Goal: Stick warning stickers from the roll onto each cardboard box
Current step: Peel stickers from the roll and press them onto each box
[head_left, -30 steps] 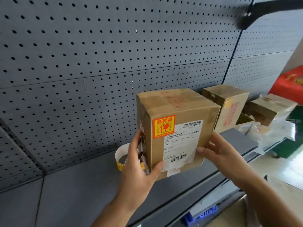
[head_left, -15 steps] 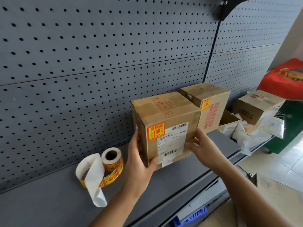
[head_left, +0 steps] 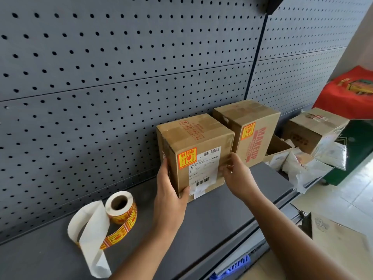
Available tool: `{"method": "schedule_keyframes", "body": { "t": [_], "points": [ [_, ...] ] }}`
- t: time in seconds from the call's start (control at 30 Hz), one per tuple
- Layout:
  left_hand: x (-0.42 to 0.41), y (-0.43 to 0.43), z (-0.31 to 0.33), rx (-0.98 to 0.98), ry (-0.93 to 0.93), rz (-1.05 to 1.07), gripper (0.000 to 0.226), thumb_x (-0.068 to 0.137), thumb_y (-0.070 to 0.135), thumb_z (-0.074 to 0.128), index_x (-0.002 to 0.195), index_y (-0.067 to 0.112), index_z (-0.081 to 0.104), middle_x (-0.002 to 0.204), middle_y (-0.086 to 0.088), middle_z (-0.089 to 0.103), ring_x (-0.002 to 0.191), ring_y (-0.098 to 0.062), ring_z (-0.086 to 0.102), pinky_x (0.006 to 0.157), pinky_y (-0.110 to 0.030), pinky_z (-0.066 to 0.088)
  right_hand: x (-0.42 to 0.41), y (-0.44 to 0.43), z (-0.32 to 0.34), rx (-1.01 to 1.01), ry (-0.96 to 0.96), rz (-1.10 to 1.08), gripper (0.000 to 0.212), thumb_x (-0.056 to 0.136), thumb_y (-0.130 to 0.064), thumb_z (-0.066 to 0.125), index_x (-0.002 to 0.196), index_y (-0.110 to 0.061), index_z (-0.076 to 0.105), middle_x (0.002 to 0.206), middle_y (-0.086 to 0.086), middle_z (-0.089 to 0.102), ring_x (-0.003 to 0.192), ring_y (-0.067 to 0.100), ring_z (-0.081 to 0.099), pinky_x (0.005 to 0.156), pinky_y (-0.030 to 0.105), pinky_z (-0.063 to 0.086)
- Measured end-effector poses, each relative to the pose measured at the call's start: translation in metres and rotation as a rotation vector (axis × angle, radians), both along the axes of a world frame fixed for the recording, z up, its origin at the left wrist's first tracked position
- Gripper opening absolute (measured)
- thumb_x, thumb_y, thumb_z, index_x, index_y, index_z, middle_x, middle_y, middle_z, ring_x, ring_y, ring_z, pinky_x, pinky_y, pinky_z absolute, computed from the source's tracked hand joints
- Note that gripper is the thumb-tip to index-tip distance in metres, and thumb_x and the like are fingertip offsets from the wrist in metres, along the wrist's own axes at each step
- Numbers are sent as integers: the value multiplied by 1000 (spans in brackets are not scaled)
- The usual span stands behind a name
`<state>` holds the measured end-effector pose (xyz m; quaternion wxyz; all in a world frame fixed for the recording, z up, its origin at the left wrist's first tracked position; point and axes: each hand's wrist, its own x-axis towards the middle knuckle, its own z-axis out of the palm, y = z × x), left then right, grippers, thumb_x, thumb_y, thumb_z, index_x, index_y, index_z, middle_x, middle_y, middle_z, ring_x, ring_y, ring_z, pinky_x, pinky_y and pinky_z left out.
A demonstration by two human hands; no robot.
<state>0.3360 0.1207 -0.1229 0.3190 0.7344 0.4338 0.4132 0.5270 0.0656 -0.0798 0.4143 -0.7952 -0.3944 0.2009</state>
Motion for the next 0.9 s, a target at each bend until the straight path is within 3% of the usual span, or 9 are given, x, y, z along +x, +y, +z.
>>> {"method": "schedule_keyframes", "body": {
  "t": [0.07,0.27,0.4,0.6,0.67,0.77,0.9],
  "points": [
    [4,4,1,4,11,7,105,81,14,82,157,34,12,159,9,31,143,-8,37,102,-22,42,0,4,-2,5,-23,-42,29,100,-17,51,129,-21,51,111,-8,59,104,18,58,86,33,51],
    [11,14,4,-17,44,13,104,82,15,82,157,32,13,159,6,30,141,-12,40,100,-30,48,1,11,-7,-43,-154,-105,16,101,-26,50,114,-17,55,100,-5,59,89,20,55,75,34,48],
    [13,18,8,-68,69,19,100,83,19,81,157,26,14,159,3,29,136,-18,47,97,-36,52,-2,9,-2,-184,-269,-136,24,100,-41,45,99,-19,55,91,1,63,79,26,60,68,39,52],
    [-3,10,23,-203,111,-58,103,85,34,79,157,30,6,162,7,20,145,-17,35,107,-39,45,-22,-11,26,-459,-477,-42,28,99,-36,38,91,-20,60,95,1,66,79,24,63,78,42,58],
    [-21,3,32,-171,148,-81,93,88,40,73,156,32,10,162,11,20,146,-12,31,109,-33,41,-35,-16,36,-485,-483,30,28,100,-41,39,93,-25,61,104,-3,70,84,21,65,79,41,58],
    [-61,-6,51,-78,256,-80,68,95,46,61,152,36,26,158,18,32,144,-7,34,108,-27,38,-68,-13,53,-523,-495,211,30,100,-50,42,115,-33,62,121,-7,69,97,17,67,82,37,57],
    [-129,-8,76,-35,406,-7,36,96,54,50,131,45,48,136,31,50,126,2,47,96,-27,45,-124,2,71,-483,-513,408,27,101,-52,42,115,-40,61,115,-8,68,97,16,65,83,35,58]
  ]
}}
